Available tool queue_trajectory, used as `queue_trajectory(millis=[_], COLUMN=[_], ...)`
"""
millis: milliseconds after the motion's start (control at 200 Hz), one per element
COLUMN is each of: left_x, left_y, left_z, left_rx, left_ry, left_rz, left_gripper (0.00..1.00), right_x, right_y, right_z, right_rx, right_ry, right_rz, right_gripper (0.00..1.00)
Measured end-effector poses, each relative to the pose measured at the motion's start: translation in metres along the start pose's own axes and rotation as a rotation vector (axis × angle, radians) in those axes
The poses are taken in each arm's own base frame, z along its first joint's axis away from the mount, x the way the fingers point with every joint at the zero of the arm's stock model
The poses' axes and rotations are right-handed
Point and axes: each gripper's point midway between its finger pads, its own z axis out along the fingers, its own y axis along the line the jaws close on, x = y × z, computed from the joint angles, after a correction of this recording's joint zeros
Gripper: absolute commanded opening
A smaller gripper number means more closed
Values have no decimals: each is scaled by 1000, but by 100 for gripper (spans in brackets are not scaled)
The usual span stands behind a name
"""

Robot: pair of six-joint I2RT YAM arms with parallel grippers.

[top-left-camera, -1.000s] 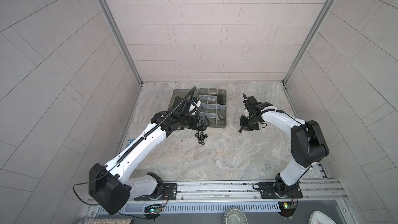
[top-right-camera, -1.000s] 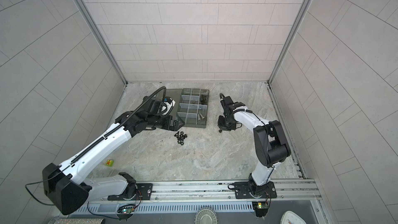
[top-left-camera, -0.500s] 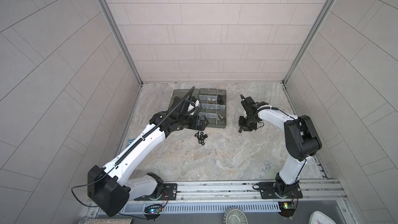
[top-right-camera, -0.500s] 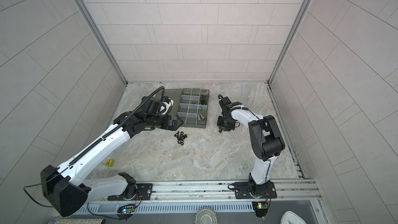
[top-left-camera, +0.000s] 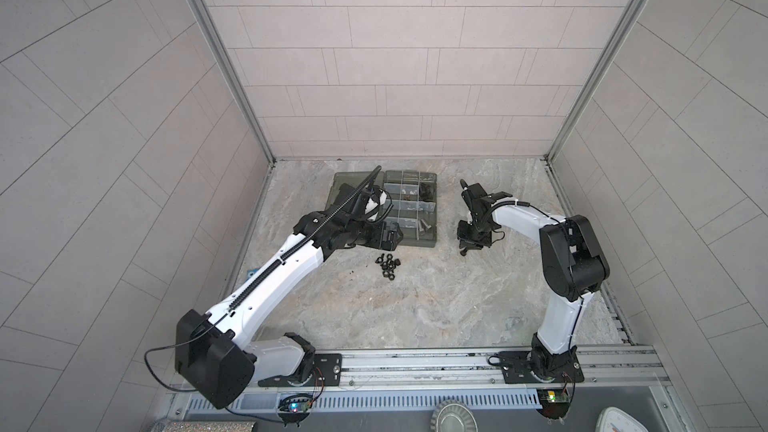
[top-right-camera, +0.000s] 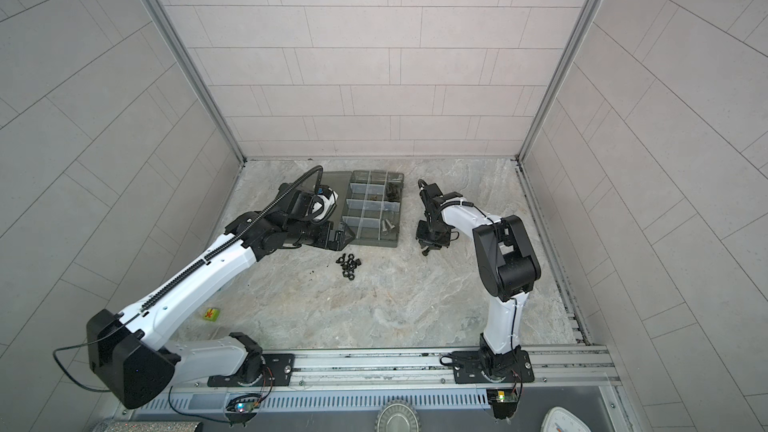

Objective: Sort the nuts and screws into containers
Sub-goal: 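Return the right gripper to the last black bolt and close on it, then carry the last black bolt into the box compartment and release it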

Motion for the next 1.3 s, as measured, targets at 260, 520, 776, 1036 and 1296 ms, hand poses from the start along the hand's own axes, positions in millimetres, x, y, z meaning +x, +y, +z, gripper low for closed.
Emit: queue_trajectory(millis=[260, 520, 776, 1036, 1296], left_x=[-2, -1, -1, -1, -5], left_y=[1, 1, 1, 1, 4], left_z=[7, 8, 8, 10, 14], left_rx=[-4, 0, 1, 0, -6], left_ry=[18, 25, 26, 29, 34], left_rz=[13, 23, 39, 50, 55], left_gripper=[100, 100, 100, 100, 100], right_x=[2, 5, 7, 5, -26], right_y=[-2, -4, -6, -5, 22], right_z=[0, 5, 14, 12, -21], right_rx=[7, 17, 25, 38, -17], right_ry=[10, 26, 51, 69, -2], right_rz=[11, 22, 37, 35, 15], right_gripper=[24, 23, 13, 5, 5])
